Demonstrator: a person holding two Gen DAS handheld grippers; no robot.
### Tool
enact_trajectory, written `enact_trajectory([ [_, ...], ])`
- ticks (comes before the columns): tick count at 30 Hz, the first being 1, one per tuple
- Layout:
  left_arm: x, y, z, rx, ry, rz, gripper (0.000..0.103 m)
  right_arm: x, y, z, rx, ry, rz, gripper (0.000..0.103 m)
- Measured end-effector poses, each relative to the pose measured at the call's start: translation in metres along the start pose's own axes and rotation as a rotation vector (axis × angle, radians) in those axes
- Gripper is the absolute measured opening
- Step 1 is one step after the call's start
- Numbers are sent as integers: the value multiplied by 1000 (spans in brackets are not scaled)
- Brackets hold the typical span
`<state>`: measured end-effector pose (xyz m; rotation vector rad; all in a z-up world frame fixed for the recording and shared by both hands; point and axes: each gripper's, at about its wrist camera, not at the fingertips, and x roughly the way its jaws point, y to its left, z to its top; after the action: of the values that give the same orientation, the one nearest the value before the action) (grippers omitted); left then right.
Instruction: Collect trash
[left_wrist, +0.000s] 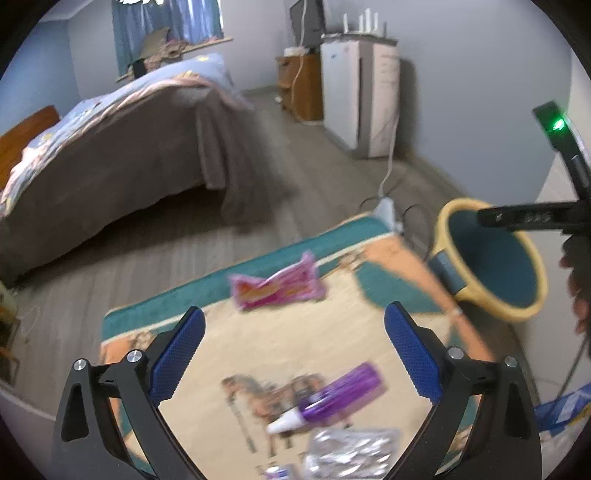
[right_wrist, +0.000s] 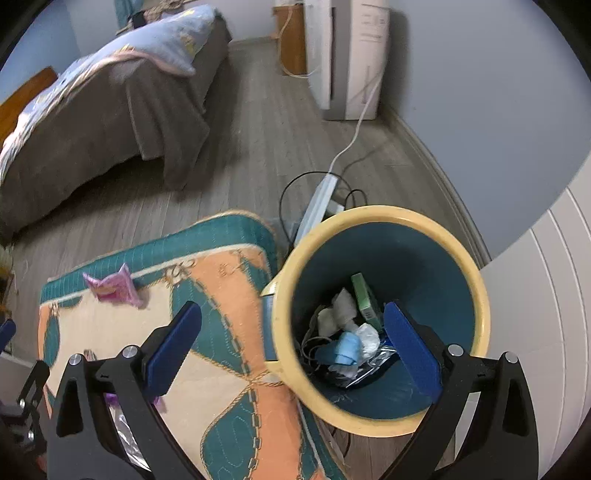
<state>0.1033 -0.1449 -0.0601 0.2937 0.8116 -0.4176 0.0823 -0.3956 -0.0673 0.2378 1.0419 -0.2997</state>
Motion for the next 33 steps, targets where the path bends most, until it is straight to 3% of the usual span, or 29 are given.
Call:
enact_trajectory([
  [6, 17, 17, -29, 64, 74, 54, 97, 13, 25, -5, -50, 54, 12, 97],
  [10, 19, 25, -42, 92, 110, 47, 97, 19, 48, -8, -76, 82, 25, 97],
  [18, 23, 43, -92, -22, 213, -5, 97, 27, 86, -12, -130, 105, 22, 97],
  [27, 20, 37, -135, -32, 340, -91, 94, 28, 121, -20, -167, 138, 60, 97],
  [30, 20, 31, -142, -3, 372, -100, 89, 20, 131, -29, -228, 145, 43, 97],
  [33, 25, 30, -150, -4, 415, -101, 80, 9, 129, -42, -163, 173, 59, 97],
])
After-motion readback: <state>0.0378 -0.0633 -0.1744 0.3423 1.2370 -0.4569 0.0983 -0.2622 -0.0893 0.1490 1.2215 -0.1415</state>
